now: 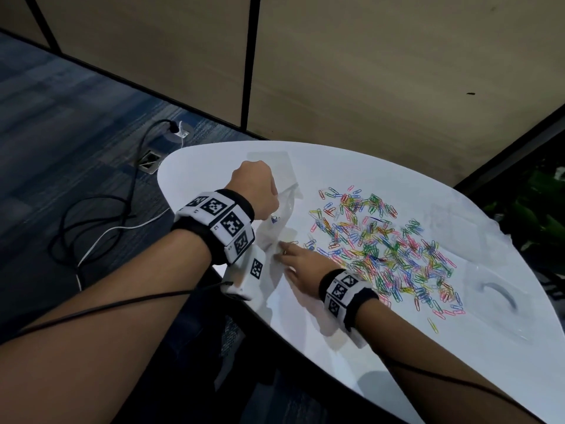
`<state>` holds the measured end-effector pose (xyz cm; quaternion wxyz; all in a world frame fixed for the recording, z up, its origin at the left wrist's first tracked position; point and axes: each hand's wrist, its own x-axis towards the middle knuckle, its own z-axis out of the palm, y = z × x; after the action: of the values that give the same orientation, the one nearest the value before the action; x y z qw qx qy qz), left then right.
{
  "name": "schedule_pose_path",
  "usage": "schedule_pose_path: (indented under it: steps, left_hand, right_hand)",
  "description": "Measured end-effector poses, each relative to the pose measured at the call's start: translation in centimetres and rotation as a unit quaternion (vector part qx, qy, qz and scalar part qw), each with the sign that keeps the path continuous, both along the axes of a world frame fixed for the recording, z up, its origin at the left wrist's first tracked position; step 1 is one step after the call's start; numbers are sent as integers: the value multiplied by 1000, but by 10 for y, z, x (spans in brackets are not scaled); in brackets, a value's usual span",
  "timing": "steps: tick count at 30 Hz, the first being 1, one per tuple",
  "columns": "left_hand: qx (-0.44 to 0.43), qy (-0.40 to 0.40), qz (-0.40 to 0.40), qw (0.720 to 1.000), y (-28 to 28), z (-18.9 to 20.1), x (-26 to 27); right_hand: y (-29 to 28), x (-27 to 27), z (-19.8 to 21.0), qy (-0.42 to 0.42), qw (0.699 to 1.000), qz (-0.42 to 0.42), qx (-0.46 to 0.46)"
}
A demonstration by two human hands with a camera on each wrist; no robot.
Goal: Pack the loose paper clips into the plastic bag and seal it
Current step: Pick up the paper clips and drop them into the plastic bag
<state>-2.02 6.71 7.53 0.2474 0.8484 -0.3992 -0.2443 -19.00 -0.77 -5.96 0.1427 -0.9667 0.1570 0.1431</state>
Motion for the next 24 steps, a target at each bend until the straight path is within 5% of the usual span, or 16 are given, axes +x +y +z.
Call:
schedule_pose_path:
  steps: [4, 7, 14, 17, 21, 24]
  left_hand:
    - [10, -11, -11, 1000, -2, 1, -2]
    - [16, -12, -22, 1000, -3, 2, -8]
    - [19, -21, -37, 999, -6, 0, -14]
    - [21, -17, -39, 999, -6, 0, -12]
    - [26, -9, -43, 999, -8, -1, -14]
    - [33, -7, -48, 998, -10, -1, -18]
  right_hand:
    - [-4, -32, -14, 41, 988, 63, -135]
    - [-14, -41, -20, 69, 990, -16, -123]
    - [-23, -16, -20, -16, 992, -65, -110]
    - [-36, -20, -8, -46, 978, -197, -48]
    - [-52, -36, 16, -165, 856, -458, 172]
    - [-58, -39, 39, -248, 743, -532, 323]
